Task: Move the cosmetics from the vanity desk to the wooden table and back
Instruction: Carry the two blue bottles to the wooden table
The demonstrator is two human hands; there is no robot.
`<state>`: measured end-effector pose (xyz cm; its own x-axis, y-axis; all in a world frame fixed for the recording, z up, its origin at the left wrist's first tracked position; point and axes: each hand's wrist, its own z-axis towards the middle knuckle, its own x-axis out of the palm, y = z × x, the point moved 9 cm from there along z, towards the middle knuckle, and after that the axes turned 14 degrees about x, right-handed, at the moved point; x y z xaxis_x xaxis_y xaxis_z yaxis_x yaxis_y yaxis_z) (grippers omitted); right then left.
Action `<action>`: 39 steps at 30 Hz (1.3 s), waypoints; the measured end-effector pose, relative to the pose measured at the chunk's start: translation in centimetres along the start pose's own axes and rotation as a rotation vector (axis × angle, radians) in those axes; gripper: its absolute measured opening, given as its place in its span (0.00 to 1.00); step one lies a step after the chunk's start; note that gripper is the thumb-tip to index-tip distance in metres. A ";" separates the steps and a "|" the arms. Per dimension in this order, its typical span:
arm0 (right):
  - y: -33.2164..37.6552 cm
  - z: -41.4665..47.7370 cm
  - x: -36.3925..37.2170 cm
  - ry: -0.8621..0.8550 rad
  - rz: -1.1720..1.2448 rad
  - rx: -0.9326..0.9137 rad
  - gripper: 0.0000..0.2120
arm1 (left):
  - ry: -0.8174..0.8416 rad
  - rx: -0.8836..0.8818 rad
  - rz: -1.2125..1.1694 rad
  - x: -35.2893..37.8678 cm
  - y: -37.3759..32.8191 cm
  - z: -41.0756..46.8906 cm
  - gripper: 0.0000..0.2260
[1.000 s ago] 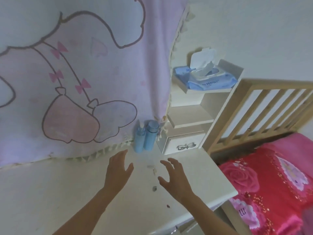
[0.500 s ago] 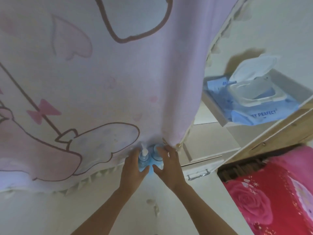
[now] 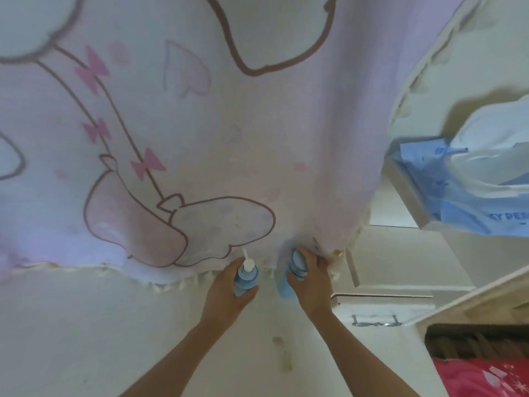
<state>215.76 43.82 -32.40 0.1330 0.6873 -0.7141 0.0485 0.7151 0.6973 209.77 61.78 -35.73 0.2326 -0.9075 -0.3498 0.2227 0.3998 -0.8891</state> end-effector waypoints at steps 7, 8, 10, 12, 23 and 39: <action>6.2 -4.6 1.5 0.207 0.153 -0.338 0.32 | -0.339 -0.055 0.161 -9.1 -4.1 -8.3 0.21; 7.8 -5.7 1.9 0.272 0.182 -0.384 0.31 | -0.394 -0.087 0.181 -10.5 -4.6 -9.9 0.19; 10.8 -8.5 3.2 0.428 0.242 -0.454 0.28 | -0.509 -0.173 0.221 -13.3 -5.1 -13.4 0.19; 13.7 -11.4 4.4 0.520 0.289 -0.525 0.28 | -0.613 -0.255 0.281 -16.4 -5.6 -17.0 0.21; 26.4 -36.4 11.0 0.976 0.224 -0.979 0.28 | -1.182 -0.435 0.492 -30.9 -12.1 -41.1 0.21; 38.2 -77.4 16.2 1.311 0.214 -1.293 0.25 | -1.598 -0.538 0.729 -46.1 -21.0 -79.7 0.23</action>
<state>143.14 92.13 -22.14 -0.7535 -0.0363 -0.6564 -0.6412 -0.1800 0.7460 118.96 84.97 -24.46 0.7763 0.5115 -0.3685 -0.5406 0.2395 -0.8064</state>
